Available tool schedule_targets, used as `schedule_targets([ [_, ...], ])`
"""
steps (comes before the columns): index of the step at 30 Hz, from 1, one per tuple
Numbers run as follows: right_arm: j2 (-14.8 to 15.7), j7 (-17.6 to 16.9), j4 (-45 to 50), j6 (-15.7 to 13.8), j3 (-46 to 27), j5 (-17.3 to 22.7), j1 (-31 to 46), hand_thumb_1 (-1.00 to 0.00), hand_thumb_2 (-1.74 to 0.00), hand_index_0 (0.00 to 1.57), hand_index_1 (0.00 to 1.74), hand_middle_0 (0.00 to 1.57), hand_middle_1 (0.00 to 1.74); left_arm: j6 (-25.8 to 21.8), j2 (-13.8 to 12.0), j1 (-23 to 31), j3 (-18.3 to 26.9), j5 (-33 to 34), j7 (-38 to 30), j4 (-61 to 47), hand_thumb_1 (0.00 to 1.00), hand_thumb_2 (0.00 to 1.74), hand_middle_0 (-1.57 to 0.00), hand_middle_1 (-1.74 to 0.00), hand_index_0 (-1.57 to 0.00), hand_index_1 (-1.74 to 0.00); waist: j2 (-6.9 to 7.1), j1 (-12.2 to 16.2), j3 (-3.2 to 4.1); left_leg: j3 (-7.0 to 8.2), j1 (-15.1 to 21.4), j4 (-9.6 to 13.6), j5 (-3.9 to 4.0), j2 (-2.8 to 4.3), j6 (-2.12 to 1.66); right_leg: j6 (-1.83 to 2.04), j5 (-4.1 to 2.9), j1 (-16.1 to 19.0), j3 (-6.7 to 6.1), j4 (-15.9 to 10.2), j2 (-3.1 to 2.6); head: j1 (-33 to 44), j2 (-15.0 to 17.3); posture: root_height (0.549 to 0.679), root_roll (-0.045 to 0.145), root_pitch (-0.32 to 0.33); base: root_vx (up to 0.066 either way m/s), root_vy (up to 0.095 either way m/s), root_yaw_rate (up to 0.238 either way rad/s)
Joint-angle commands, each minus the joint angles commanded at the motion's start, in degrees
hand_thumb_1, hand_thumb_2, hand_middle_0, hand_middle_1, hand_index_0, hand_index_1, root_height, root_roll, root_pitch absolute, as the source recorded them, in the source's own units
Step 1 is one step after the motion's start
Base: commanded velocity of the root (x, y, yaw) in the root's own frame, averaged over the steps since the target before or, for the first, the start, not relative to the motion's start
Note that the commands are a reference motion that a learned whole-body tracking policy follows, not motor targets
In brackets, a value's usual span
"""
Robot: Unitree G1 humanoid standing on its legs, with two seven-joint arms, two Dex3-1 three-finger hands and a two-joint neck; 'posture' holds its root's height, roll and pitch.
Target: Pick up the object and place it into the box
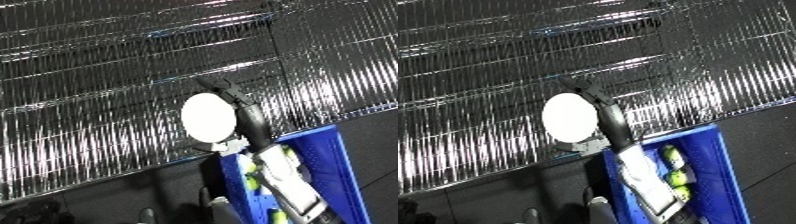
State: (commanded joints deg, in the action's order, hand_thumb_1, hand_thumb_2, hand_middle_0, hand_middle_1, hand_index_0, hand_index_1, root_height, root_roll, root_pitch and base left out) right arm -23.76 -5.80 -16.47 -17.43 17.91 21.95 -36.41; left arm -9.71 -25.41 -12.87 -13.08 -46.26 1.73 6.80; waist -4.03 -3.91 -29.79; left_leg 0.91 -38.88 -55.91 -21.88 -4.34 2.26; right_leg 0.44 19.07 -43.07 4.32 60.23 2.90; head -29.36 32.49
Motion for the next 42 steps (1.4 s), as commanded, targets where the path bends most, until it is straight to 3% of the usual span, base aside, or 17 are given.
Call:
schedule_targets([
  [1, 0.0, -0.4, -0.1, 0.1, -0.1, -0.1, 0.0, -0.7, -1.22, 1.1, 1.22, 1.1, 1.22, 0.0, 0.0, -0.1, 0.0, 0.0, 0.1, 0.1, 1.0, 1.74, -1.57, -1.74, -1.57, -1.74, 0.03, 0.0, 0.0, 0.0, 0.2, 0.2, 0.04, 0.03, -0.01, 0.02, -0.07, 0.2, -0.03, -0.2, 0.0, -0.1, 0.0, 0.593, 0.056, 0.077, -0.035, -0.003, -0.009],
  [8, -0.5, -2.4, 1.3, -0.1, -1.3, -1.4, 1.1, -0.7, -1.22, 1.1, 1.22, 1.1, 1.22, -0.6, 0.1, 0.2, 0.5, 0.1, 0.6, 0.1, 1.0, 1.74, -1.57, -1.74, -1.57, -1.74, 0.4, 0.5, 0.0, -0.04, 2.2, 2.3, 0.52, 0.2, -0.11, 0.27, -0.66, 2.2, -0.32, -2.2, -0.24, 0.1, -0.6, 0.6, 0.056, 0.071, -0.037, -0.009, -0.035],
  [15, -1.8, -3.8, 7.0, -0.9, -4.5, -3.5, 4.4, -0.7, -1.22, 1.1, 1.22, 1.1, 1.22, -1.6, 0.0, 1.4, 2.1, 0.5, 1.8, 0.2, 1.0, 1.74, -1.57, -1.74, -1.57, -1.74, 0.98, 1.4, 0.0, -0.11, 5.3, 5.7, 1.41, 0.54, -0.34, 0.79, -1.44, 5.1, -0.82, -5.2, -0.5, 0.6, -1.2, 0.609, 0.052, 0.058, -0.046, -0.019, -0.088],
  [23, -3.3, -6.3, 16.6, -3.9, -10.3, -6.7, 12.8, -0.7, -1.22, 1.1, 1.22, 1.1, 1.22, -2.8, 0.2, 4.3, 5.1, 0.9, 2.7, -0.1, 1.0, 1.74, -1.57, -1.74, -1.57, -1.74, 2.06, 3.5, 0.23, 0.4, 7.8, 7.3, 1.43, 1.85, -0.35, 1.15, -1.65, 7.9, -1.5, -7.2, -0.91, 2.1, -1.6, 0.616, 0.05, 0.043, -0.05, -0.019, -0.158],
  [28, -3.9, -9.7, 21.1, -5.9, -14.2, -7.5, 18.6, -0.7, -1.22, 1.1, 1.22, 1.1, 1.22, -3.0, 0.2, 6.0, 6.5, 1.1, 2.9, -0.8, 1.0, 1.74, -1.57, -1.74, -1.57, -1.74, 2.54, 4.8, 0.72, 0.66, 8.7, 8.0, 1.43, 2.53, -0.39, 1.56, -2.33, 8.9, -2.15, -8.9, -1.22, 1.9, -3.0, 0.621, 0.05, 0.046, -0.051, -0.029, -0.188],
  [36, -3.3, -15.4, 25.1, -8.8, -18.3, -7.5, 26.3, -0.7, -1.22, 1.1, 1.22, 1.1, 1.22, -4.3, 0.3, 7.8, 8.9, 1.2, 3.2, -1.5, 1.0, 1.74, -1.57, -1.74, -1.57, -1.74, 2.93, 7.1, 1.41, 1.6, 10.0, 11.3, 2.65, 3.64, -0.72, 2.12, -3.67, 10.3, -3.1, -12.9, -1.98, -0.1, -5.8, 0.631, 0.051, 0.067, -0.068, -0.023, -0.234],
  [42, -2.7, -19.4, 24.6, -11.4, -21.3, -7.9, 30.8, -0.7, -1.22, 1.1, 1.22, 1.1, 1.22, -5.4, 0.3, 8.3, 10.4, 0.5, 2.6, -1.3, 1.0, 1.74, -1.57, -1.74, -1.57, -1.74, 3.11, 9.4, 1.51, 2.45, 11.0, 13.3, 3.34, 4.49, -1.06, 2.31, -4.2, 11.4, -3.84, -15.1, -2.63, -5.2, -10.1, 0.637, 0.056, 0.078, -0.054, 0.011, -0.265],
])
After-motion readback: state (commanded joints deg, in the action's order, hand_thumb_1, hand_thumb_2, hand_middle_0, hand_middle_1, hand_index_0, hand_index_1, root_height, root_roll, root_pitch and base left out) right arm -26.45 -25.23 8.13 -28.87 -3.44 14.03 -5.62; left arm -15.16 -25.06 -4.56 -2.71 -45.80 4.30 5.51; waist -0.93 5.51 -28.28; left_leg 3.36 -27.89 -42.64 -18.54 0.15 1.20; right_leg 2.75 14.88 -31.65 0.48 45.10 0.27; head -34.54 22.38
